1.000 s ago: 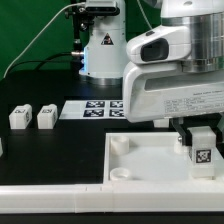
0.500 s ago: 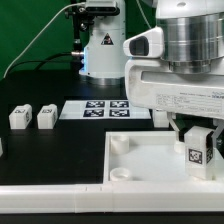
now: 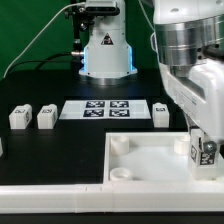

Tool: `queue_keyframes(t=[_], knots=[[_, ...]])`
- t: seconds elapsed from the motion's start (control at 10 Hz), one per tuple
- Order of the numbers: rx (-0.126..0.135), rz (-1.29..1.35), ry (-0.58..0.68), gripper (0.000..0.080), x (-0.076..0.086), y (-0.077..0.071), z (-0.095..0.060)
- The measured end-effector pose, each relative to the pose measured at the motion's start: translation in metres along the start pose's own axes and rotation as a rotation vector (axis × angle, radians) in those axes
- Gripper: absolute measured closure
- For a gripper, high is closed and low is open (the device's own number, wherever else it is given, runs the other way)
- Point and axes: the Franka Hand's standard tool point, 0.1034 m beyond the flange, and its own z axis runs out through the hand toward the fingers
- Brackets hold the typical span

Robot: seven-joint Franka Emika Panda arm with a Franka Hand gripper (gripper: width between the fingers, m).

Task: Assemble one leg

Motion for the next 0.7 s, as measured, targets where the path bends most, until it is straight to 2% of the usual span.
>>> queue_keyframes(t=[0.2,0.3,0.4,0.5,0.7], knots=[[-0.001,-0.026,0.0,0.0499,0.0,0.0,0.001],[-0.001,-0.073,0.0,0.0296,0.0,0.0,0.001],[-0.001,-0.136,0.004,0.0296,-0.002,0.002,0.001],[-0.008,-0.335,0.009,0.0182,-0.008,0.007,0.004],[-0.017,-0.662,0.018,0.0159,-0.017,0.009,0.002]])
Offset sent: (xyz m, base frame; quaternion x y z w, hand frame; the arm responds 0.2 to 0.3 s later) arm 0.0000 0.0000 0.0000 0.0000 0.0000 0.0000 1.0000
